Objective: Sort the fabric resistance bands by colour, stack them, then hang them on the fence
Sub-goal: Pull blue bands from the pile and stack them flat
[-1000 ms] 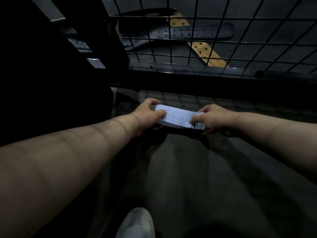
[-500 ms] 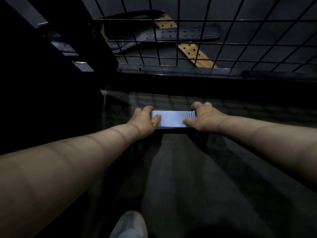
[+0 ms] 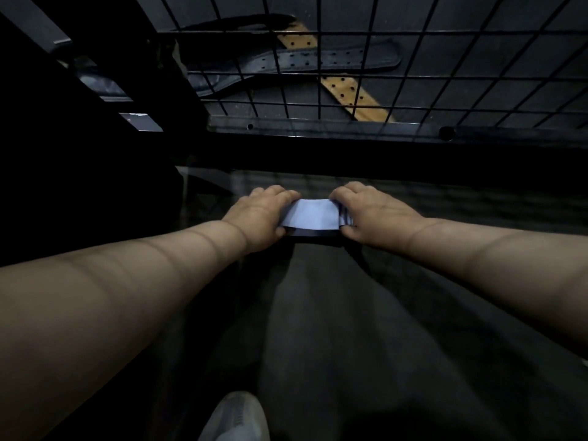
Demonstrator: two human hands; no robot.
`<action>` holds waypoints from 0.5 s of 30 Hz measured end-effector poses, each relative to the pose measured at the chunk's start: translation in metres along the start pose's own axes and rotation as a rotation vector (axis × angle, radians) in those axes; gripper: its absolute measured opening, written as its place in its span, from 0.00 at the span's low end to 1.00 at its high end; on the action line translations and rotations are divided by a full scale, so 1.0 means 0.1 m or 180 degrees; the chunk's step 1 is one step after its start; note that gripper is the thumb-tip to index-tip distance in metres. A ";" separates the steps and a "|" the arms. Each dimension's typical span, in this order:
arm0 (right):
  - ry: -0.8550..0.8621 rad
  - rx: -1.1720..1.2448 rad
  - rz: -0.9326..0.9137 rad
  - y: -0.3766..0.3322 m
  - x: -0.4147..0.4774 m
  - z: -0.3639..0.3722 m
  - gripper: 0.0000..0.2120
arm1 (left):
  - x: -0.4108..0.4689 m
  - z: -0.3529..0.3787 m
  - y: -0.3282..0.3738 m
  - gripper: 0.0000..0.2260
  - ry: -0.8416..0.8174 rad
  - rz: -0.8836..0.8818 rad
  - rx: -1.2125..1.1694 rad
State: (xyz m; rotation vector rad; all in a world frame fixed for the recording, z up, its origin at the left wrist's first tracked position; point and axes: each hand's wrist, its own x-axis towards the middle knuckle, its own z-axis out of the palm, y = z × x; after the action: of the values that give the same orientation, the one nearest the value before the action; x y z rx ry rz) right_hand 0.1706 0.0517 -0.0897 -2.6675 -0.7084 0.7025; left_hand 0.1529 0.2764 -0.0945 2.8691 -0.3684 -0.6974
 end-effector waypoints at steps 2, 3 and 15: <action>-0.0074 -0.0027 0.0010 0.02 0.02 -0.01 0.22 | 0.02 0.00 0.02 0.35 -0.0092 -0.0048 0.0043; -0.0141 -0.0065 0.0008 0.03 0.02 -0.01 0.24 | 0.02 0.01 0.02 0.36 -0.0140 -0.0086 0.0079; -0.0046 -0.0212 0.0009 0.05 0.04 0.13 0.29 | 0.06 0.00 0.02 0.33 -0.0119 -0.0019 0.0299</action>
State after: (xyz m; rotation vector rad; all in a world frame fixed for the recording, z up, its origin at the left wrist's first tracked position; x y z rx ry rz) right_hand 0.1690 0.0515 -0.1044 -2.7267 -0.7444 0.7115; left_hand 0.1575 0.2730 -0.0965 2.9496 -0.4084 -0.7554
